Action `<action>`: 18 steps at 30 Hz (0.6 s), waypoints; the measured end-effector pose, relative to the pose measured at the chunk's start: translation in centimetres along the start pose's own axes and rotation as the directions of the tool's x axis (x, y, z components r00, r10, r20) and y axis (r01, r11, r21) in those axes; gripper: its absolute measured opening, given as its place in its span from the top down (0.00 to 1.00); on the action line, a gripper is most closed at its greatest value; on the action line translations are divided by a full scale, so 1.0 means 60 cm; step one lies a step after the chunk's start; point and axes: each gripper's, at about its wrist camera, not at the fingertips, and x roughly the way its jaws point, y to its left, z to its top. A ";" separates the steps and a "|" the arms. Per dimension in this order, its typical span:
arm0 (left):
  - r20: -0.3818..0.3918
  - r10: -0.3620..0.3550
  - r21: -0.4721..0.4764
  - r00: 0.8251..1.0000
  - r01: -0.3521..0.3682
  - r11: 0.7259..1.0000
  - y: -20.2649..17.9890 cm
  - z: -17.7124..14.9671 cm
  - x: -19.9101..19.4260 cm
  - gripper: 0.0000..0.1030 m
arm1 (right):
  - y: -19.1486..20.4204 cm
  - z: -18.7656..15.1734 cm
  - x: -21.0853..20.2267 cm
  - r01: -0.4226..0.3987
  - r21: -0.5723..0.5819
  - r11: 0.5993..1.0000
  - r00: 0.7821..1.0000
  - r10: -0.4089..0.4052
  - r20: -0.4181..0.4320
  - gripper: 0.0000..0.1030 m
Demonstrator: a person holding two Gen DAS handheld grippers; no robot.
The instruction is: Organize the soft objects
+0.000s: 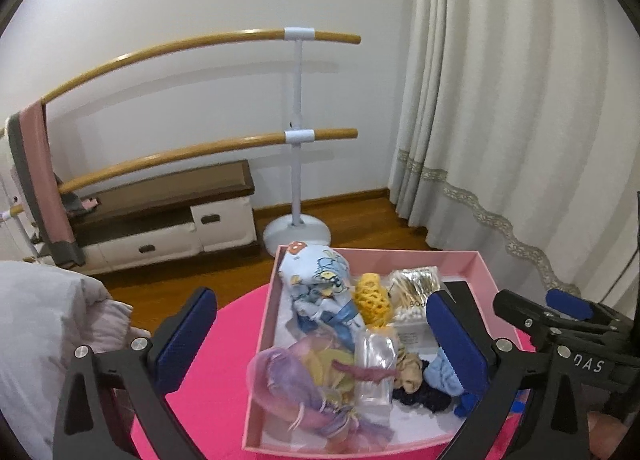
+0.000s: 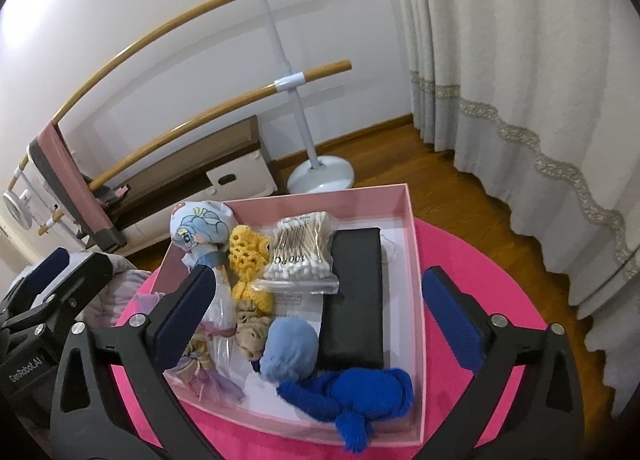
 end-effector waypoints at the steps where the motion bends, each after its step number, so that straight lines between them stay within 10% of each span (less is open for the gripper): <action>1: 0.008 0.011 0.006 1.000 -0.011 1.000 -0.003 -0.002 -0.009 0.00 | 0.002 -0.005 -0.012 0.000 0.005 1.000 1.000 0.000 0.009 0.00; 18: 0.112 0.021 0.040 0.994 -0.025 0.999 0.030 -0.223 -0.305 0.00 | 0.067 -0.171 -0.294 0.030 0.002 1.000 0.975 -0.030 0.220 0.00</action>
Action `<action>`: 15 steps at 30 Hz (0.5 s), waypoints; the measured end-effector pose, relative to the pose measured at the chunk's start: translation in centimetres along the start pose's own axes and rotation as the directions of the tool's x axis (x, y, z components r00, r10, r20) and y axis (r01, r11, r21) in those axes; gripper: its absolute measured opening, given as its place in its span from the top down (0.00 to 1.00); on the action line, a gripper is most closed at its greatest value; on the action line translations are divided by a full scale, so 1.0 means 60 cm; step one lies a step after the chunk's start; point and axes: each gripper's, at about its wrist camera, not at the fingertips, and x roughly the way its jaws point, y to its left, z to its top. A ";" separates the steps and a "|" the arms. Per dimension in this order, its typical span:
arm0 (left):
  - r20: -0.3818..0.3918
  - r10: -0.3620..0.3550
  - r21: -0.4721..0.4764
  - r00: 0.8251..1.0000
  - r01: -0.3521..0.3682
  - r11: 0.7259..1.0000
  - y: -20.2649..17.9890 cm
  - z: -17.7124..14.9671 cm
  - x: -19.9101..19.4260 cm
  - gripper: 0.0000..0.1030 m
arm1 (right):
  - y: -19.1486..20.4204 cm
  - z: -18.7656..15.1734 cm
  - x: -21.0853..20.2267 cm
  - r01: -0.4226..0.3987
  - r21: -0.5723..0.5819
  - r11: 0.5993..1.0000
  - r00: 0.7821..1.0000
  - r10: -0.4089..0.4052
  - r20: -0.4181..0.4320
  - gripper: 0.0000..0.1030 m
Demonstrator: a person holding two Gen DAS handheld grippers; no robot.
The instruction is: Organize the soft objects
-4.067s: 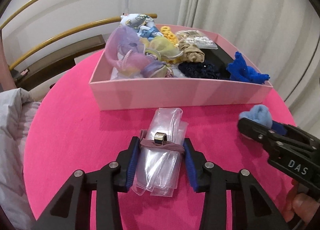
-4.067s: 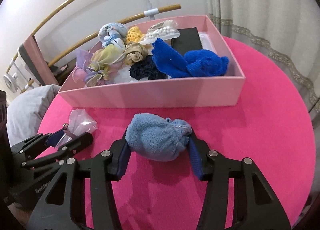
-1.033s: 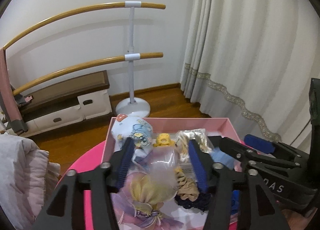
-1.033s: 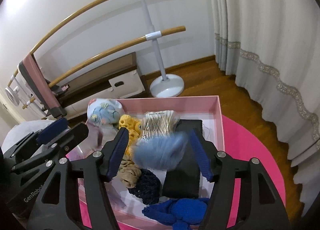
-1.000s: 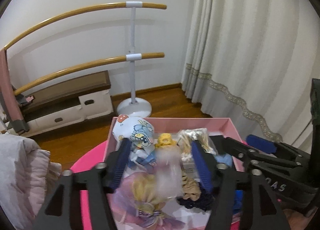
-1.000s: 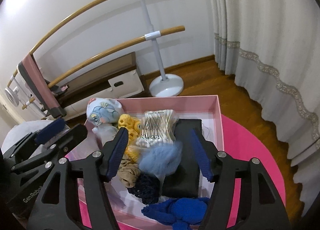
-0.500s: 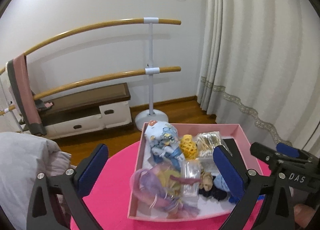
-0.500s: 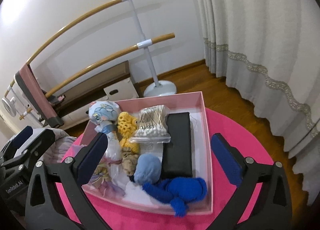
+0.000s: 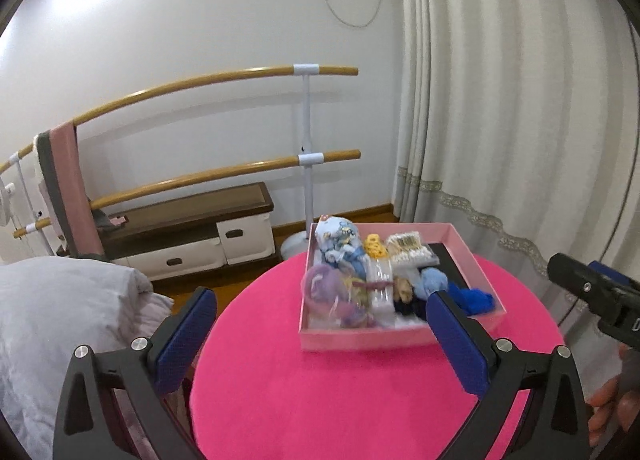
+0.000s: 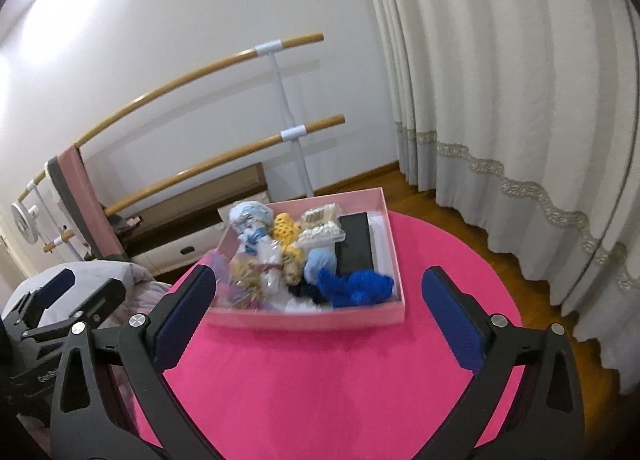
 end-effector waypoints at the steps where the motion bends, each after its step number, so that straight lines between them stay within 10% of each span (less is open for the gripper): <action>1: 0.005 -0.001 0.000 1.000 0.001 1.000 0.003 -0.015 -0.026 0.00 | 0.003 -0.005 -0.012 0.002 -0.003 1.000 1.000 -0.002 0.007 0.00; 15: 0.083 0.005 -0.018 0.997 -0.003 1.000 0.033 -0.157 -0.337 0.00 | 0.051 -0.127 -0.242 0.046 -0.024 0.999 0.991 -0.042 0.130 0.00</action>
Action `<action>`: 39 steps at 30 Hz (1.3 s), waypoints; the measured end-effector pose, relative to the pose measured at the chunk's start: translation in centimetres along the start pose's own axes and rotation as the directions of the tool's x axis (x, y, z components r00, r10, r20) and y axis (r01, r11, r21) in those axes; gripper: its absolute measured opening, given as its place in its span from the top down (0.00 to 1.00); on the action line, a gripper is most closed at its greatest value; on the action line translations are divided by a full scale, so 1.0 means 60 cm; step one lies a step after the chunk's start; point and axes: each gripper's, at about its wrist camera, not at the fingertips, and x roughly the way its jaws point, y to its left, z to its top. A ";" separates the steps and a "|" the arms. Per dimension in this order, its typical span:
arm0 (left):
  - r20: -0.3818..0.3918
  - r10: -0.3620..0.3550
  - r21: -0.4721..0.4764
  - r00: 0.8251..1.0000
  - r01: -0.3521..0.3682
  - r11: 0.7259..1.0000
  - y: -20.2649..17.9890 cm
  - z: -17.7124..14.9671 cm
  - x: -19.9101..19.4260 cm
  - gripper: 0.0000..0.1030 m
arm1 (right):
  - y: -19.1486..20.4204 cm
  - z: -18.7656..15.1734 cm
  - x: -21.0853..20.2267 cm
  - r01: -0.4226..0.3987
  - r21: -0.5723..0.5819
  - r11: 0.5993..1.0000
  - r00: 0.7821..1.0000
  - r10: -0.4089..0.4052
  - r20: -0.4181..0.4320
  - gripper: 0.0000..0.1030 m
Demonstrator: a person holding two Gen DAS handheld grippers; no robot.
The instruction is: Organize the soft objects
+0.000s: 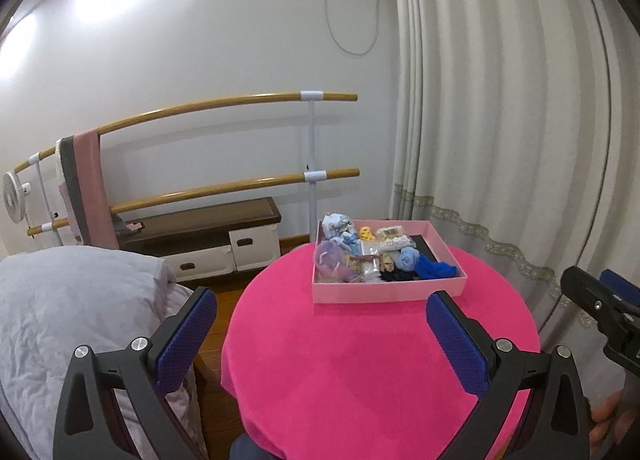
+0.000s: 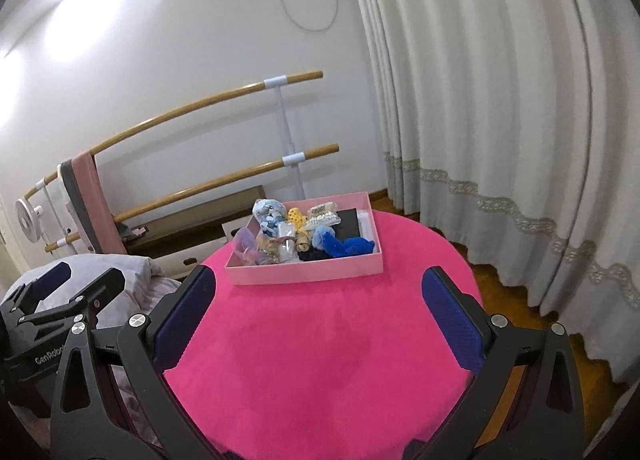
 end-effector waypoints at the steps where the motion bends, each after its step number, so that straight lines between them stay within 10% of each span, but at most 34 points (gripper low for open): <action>1: 0.003 0.002 -0.001 1.000 -0.002 1.000 0.002 -0.003 -0.013 0.00 | 0.002 -0.003 -0.012 0.002 -0.004 1.000 1.000 -0.002 0.010 0.00; 13: 0.045 0.006 -0.013 0.999 -0.006 1.000 0.004 -0.036 -0.139 0.00 | 0.060 -0.025 -0.097 -0.007 -0.058 0.998 0.994 0.014 0.106 0.00; 39: 0.046 0.043 -0.008 0.998 -0.042 0.999 -0.017 -0.012 -0.145 0.00 | 0.049 -0.023 -0.111 0.025 -0.048 0.999 0.990 -0.018 0.138 0.00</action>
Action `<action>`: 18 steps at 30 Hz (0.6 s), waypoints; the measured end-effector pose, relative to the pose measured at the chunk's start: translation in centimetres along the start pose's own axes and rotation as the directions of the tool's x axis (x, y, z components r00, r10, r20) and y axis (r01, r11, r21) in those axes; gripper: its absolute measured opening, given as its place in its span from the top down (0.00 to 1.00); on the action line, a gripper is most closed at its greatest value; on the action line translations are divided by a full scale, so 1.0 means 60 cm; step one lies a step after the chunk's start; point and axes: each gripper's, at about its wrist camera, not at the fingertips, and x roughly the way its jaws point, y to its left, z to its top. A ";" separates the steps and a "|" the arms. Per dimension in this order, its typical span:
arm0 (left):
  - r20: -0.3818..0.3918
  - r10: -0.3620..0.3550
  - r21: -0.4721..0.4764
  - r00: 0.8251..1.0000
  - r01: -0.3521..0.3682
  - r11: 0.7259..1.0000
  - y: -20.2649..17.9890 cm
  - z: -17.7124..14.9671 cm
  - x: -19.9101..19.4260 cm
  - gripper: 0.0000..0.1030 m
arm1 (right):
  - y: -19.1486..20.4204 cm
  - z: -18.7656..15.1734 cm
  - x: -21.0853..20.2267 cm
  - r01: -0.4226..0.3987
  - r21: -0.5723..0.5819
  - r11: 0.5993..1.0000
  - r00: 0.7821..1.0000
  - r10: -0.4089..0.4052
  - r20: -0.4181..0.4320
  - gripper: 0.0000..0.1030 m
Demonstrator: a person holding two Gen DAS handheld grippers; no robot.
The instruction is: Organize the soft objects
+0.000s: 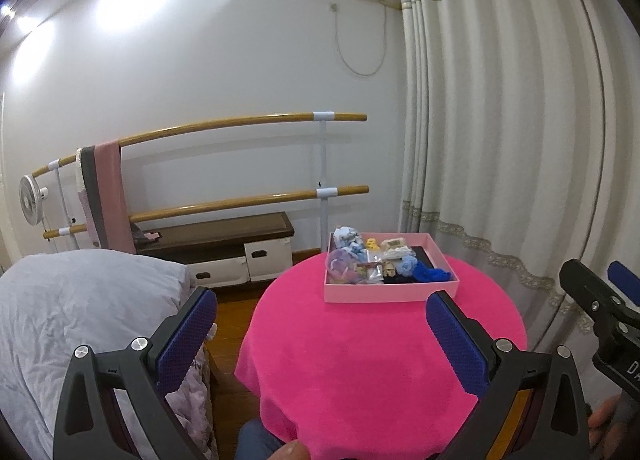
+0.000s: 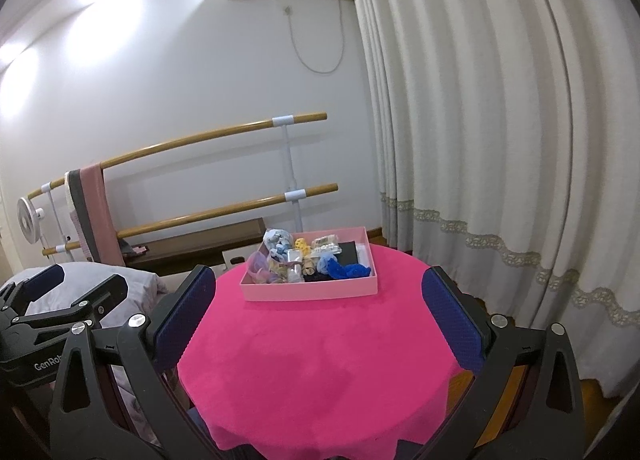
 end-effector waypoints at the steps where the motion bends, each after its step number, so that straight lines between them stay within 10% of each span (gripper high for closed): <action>1: -0.001 -0.001 0.003 1.000 0.001 1.000 -0.002 -0.001 0.001 0.00 | 0.000 0.001 -0.001 0.000 0.000 1.000 1.000 0.000 0.000 0.00; 18: -0.012 -0.021 0.001 1.000 0.021 1.000 0.000 -0.008 0.009 0.00 | -0.003 -0.002 0.002 0.008 -0.004 1.000 1.000 -0.008 0.002 0.00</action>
